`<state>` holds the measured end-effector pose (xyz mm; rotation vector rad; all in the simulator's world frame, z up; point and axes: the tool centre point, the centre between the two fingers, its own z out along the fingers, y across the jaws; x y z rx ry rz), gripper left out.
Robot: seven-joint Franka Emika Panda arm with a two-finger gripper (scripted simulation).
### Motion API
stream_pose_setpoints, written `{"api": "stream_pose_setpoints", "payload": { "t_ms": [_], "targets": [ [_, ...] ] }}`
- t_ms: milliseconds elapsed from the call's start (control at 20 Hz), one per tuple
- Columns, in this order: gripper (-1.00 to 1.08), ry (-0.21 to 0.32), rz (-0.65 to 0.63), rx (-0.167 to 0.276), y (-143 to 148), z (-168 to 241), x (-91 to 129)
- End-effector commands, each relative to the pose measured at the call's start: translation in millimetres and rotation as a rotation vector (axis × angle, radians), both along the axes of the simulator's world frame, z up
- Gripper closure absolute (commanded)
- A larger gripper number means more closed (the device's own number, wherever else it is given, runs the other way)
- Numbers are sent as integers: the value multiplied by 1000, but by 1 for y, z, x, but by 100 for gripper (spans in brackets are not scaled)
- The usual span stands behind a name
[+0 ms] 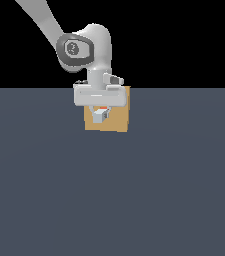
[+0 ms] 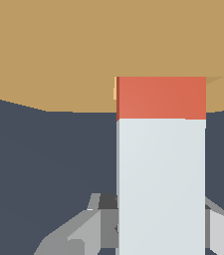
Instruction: Insert the peg into the horizontal hole in a box.
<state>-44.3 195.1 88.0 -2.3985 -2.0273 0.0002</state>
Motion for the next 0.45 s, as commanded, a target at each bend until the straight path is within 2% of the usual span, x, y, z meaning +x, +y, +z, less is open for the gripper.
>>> {"api": "stream_pose_setpoints", "payload": {
  "t_ms": [0,400],
  "targets": [
    [108,-2,-2,0,11,1,3],
    [108,-3,-2,0,15,1,5]
  ]
}}
